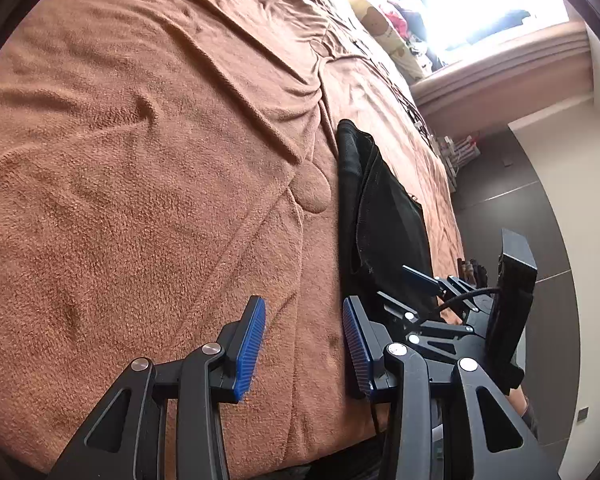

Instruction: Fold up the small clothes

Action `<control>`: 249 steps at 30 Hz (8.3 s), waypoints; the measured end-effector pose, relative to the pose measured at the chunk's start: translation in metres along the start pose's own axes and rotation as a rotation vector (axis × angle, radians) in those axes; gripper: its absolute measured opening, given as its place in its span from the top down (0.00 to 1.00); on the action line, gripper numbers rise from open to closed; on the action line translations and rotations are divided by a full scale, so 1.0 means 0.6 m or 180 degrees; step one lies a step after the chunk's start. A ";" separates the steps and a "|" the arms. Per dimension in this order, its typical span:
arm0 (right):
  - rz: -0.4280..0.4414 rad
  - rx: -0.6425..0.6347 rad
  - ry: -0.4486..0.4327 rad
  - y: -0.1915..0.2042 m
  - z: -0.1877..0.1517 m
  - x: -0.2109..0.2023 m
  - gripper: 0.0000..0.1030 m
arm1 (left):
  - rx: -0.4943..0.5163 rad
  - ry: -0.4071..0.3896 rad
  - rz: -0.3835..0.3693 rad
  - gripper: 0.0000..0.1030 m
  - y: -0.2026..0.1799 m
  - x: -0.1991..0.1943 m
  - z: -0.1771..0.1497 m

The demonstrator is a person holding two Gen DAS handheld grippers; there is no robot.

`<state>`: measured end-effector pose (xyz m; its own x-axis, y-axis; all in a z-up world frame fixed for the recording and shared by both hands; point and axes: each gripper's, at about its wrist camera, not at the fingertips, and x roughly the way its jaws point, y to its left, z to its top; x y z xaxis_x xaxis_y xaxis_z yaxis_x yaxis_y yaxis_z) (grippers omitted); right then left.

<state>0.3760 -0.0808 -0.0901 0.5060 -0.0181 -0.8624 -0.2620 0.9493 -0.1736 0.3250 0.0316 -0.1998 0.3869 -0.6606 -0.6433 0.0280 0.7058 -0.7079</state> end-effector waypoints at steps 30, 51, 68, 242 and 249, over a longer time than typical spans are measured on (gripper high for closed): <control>0.0151 0.0998 -0.0397 -0.223 -0.011 -0.031 0.96 | 0.0173 0.0261 0.0264 0.59 -0.077 0.095 0.050; 0.0140 0.1270 -0.0086 -0.301 -0.087 -0.014 0.25 | 0.0309 0.0421 0.0480 0.58 -0.104 0.149 0.025; 0.0840 0.1804 -0.0095 -0.326 -0.194 -0.053 0.25 | 0.0175 0.0520 0.0245 0.59 -0.089 0.136 -0.016; 0.1313 0.1041 -0.2093 -0.090 -0.413 -0.462 0.90 | 0.0894 -0.0827 -0.0793 0.96 -0.282 -0.267 -0.018; 0.1285 0.0801 -0.2285 -0.023 -0.462 -0.526 0.90 | 0.1048 -0.1114 -0.0848 0.96 -0.298 -0.374 -0.073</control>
<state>-0.0080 -0.1750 0.0524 0.8326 0.4582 -0.3112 -0.3868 0.8832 0.2653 0.1927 0.0422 0.0585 0.6089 -0.7425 -0.2790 0.4322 0.6056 -0.6682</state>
